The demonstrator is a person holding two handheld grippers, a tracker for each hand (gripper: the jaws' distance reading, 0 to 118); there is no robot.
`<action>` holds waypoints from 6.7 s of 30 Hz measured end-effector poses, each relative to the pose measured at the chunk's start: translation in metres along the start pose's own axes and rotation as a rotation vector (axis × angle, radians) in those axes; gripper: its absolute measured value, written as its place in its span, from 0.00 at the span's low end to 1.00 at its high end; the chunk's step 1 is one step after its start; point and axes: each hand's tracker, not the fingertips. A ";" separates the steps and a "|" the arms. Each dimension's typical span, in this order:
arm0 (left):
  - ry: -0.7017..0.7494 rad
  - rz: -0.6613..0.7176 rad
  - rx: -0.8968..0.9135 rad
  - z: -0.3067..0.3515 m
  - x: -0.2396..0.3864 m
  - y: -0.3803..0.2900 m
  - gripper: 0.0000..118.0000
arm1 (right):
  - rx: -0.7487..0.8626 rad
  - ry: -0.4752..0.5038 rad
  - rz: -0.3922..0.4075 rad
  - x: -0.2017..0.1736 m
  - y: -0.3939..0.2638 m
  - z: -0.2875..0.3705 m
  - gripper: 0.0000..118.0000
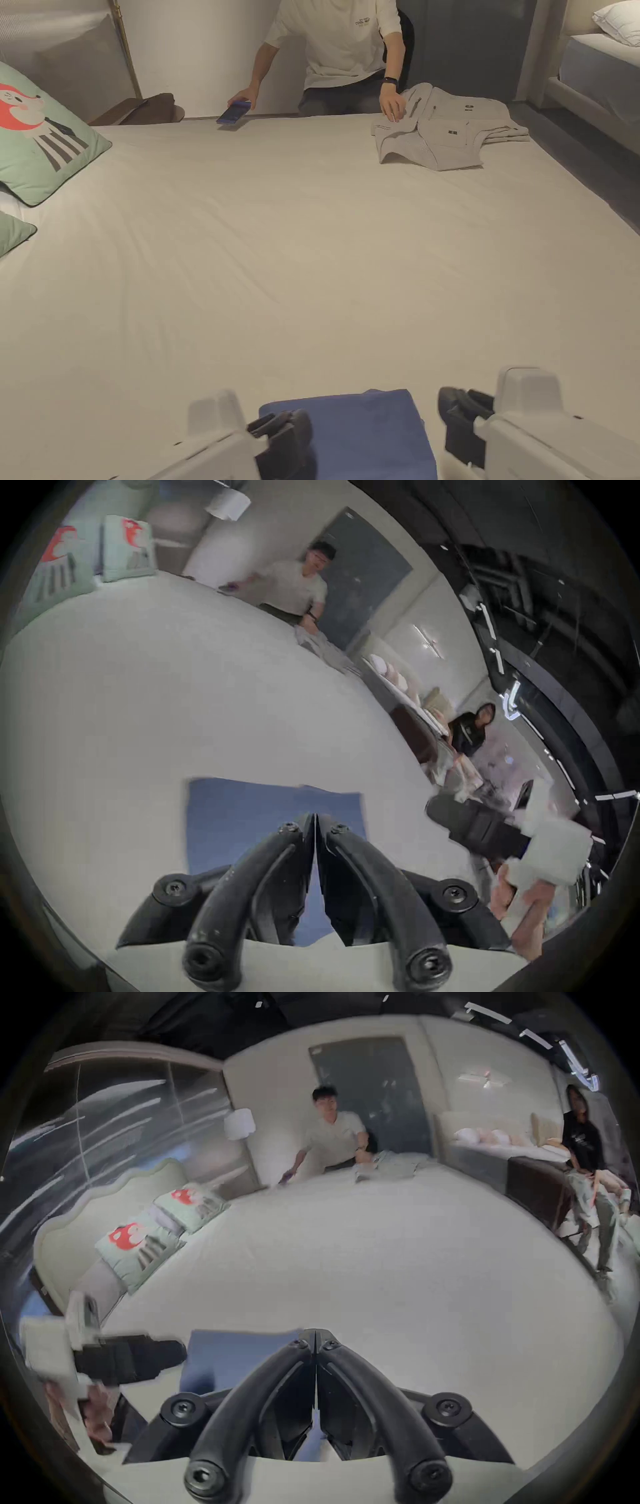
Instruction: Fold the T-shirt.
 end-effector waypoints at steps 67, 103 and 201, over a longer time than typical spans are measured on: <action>0.408 0.359 0.175 0.173 -0.317 0.099 0.93 | -0.230 0.174 0.093 -0.108 0.053 -0.109 0.00; 0.371 -0.506 0.681 0.056 0.088 0.118 0.01 | 0.668 -0.343 0.276 -0.039 0.117 0.063 0.00; 0.434 -0.536 0.800 0.063 0.100 0.113 0.93 | 0.734 -0.353 0.155 -0.046 0.143 0.075 0.97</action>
